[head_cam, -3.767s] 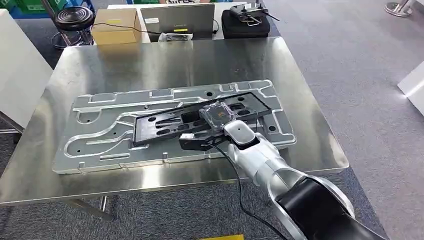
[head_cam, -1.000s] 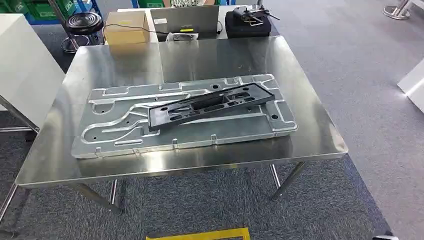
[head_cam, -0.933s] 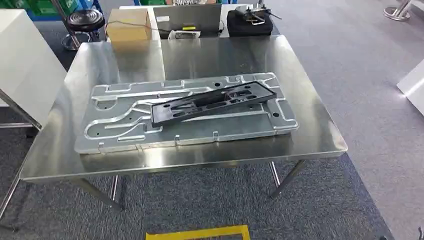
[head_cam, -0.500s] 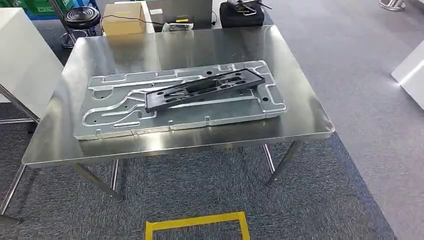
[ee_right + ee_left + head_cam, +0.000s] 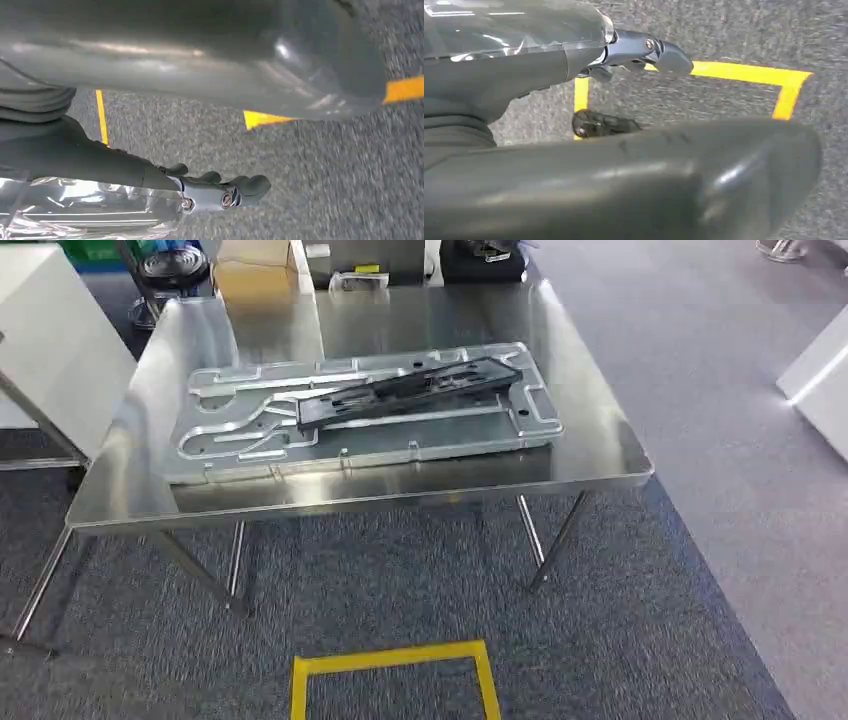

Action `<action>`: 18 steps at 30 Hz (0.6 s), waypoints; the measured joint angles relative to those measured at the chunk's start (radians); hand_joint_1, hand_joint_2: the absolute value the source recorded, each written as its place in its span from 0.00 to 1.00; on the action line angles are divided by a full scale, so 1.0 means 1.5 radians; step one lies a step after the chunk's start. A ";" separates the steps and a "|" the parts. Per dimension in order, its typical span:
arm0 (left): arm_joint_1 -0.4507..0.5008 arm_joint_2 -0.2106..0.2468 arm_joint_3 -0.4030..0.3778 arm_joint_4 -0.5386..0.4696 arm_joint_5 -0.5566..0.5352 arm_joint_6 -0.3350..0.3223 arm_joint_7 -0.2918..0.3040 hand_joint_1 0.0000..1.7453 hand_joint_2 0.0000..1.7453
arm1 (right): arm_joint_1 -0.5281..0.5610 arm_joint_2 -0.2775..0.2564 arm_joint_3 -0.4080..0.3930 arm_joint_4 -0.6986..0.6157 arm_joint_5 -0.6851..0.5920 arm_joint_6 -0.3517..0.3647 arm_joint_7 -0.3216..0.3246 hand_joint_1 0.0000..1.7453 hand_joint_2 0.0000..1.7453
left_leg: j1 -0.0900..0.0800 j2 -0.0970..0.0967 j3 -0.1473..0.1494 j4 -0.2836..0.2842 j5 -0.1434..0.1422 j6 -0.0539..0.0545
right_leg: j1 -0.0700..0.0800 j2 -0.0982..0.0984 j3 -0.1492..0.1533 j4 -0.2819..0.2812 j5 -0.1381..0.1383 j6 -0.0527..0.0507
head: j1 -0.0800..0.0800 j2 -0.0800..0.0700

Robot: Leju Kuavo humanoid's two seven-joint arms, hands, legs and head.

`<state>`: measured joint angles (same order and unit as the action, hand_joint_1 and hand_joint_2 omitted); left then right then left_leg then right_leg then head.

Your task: Take the parts from the cabinet and place them on the table.

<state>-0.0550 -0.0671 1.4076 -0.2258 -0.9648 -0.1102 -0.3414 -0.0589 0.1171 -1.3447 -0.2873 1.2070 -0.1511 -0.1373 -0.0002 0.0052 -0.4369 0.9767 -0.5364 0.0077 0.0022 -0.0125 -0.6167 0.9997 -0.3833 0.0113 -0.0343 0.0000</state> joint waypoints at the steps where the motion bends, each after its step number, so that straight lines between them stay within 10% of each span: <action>1: 0.001 -0.001 0.000 0.000 -0.001 0.000 0.000 0.00 0.00 | 0.000 -0.001 -0.001 0.004 0.000 0.005 0.000 0.00 0.00 | 0.001 0.001 -0.003 -0.002 0.007 0.006 | 0.002 0.000 -0.001 -0.001 0.006 0.005 | 0.000 0.000; 2: -0.001 -0.004 0.000 0.000 -0.002 0.000 0.001 0.00 0.00 | 0.000 -0.006 -0.003 0.008 0.000 0.008 0.002 0.00 0.00 | 0.005 0.005 -0.011 -0.005 0.017 0.012 | -0.001 0.003 -0.006 0.004 0.000 0.009 | 0.000 0.000; 5: -0.001 -0.004 -0.002 0.000 -0.008 0.000 0.002 0.00 0.00 | 0.000 -0.008 -0.005 0.018 0.000 0.018 0.004 0.00 0.00 | 0.005 0.005 -0.044 -0.005 0.042 0.019 | -0.006 0.006 -0.035 0.107 -0.125 0.019 | 0.000 0.000; 7: 0.000 -0.004 -0.005 0.000 -0.008 0.000 0.002 0.00 0.00 | -0.001 -0.010 -0.005 0.023 0.001 0.019 0.005 0.00 0.00 | 0.005 0.005 -0.066 -0.003 0.058 0.018 | -0.007 0.006 -0.047 0.194 -0.161 0.023 | 0.000 0.000; 9: -0.001 -0.004 -0.006 0.000 -0.009 0.000 0.002 0.00 0.00 | -0.001 -0.011 -0.005 0.026 0.001 0.019 0.006 0.00 0.00 | 0.005 0.006 -0.087 0.000 0.074 0.015 | -0.007 0.006 -0.016 0.191 -0.116 0.023 | 0.000 0.000; 11: 0.000 -0.005 -0.007 0.000 -0.009 0.000 0.002 0.00 0.00 | -0.002 -0.012 -0.005 0.028 0.001 0.019 0.006 0.00 0.00 | 0.005 0.005 -0.106 0.005 0.087 0.011 | -0.006 0.006 0.066 0.084 -0.076 0.016 | 0.000 0.000; 13: -0.001 -0.007 -0.010 0.000 -0.009 0.000 0.002 0.00 0.00 | -0.006 -0.014 -0.005 0.029 0.001 0.019 0.006 0.00 0.00 | 0.002 0.004 -0.113 0.011 0.095 0.005 | 0.000 0.008 0.149 -0.043 -0.110 0.007 | 0.000 0.000; 17: 0.000 -0.007 -0.014 0.000 -0.016 0.001 0.005 0.00 0.00 | -0.007 -0.014 -0.005 0.033 0.006 0.018 0.020 0.00 0.00 | 0.003 0.004 -0.118 0.009 0.114 -0.012 | -0.003 0.005 0.135 -0.048 -0.094 -0.009 | 0.000 0.000; 18: 0.001 -0.007 -0.015 0.000 -0.021 0.001 0.008 0.00 0.00 | -0.008 -0.015 -0.005 0.034 0.006 0.018 0.023 0.00 0.00 | 0.006 0.002 -0.126 0.022 0.086 -0.014 | -0.003 0.002 0.127 -0.048 -0.086 -0.014 | 0.000 0.000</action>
<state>-0.0534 -0.0774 1.3847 -0.2255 -0.9961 -0.1091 -0.3296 -0.0712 0.0950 -1.3523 -0.2361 1.2154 -0.1240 -0.1030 0.0090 0.0085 -0.6254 1.0096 -0.4076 -0.0140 -0.0017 -0.0091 -0.4260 0.9283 -0.5125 -0.0102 -0.0340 0.0000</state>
